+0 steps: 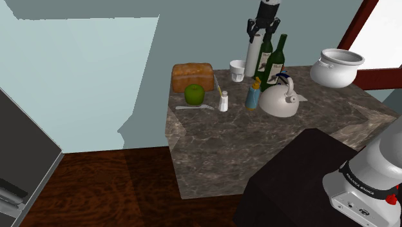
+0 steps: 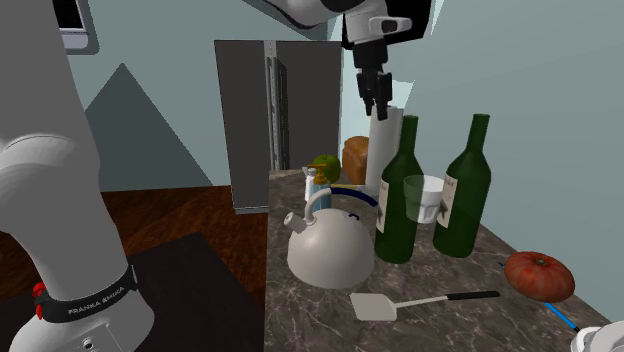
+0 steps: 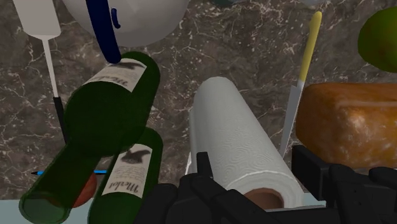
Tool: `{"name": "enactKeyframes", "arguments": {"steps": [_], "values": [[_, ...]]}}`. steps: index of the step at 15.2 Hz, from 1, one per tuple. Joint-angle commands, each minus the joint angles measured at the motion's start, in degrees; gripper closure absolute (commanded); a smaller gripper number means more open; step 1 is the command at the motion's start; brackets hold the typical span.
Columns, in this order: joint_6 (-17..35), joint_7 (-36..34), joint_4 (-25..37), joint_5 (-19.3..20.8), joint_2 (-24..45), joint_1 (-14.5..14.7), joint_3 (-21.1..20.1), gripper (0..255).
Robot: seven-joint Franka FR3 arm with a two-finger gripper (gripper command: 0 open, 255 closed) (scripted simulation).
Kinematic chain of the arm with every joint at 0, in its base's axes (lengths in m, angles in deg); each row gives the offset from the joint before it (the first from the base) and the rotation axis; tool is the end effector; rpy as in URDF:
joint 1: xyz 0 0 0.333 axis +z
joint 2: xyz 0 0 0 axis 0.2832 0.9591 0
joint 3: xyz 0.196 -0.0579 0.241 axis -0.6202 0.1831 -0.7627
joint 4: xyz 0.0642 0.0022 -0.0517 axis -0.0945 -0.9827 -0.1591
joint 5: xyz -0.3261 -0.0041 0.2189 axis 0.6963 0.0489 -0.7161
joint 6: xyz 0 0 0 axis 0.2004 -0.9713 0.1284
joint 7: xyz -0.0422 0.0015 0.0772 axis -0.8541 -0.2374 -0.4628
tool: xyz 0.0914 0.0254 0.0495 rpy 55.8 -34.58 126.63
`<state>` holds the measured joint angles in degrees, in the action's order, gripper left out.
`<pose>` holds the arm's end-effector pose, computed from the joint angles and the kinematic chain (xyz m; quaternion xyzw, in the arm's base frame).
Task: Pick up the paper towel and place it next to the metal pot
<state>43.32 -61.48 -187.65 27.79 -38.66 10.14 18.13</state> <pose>0.5801 -0.1078 0.5294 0.9646 -0.2432 0.0983 0.0255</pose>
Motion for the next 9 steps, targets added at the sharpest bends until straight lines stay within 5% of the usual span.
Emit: {"name": "enactKeyframes", "arguments": {"steps": [1,9], "values": [[-1.5,0.16,1.31,-0.04,-0.18,-0.02,0.02,255],[-7.66,0.55,7.53,-0.21,-0.13,0.01,-0.01,255]]}}
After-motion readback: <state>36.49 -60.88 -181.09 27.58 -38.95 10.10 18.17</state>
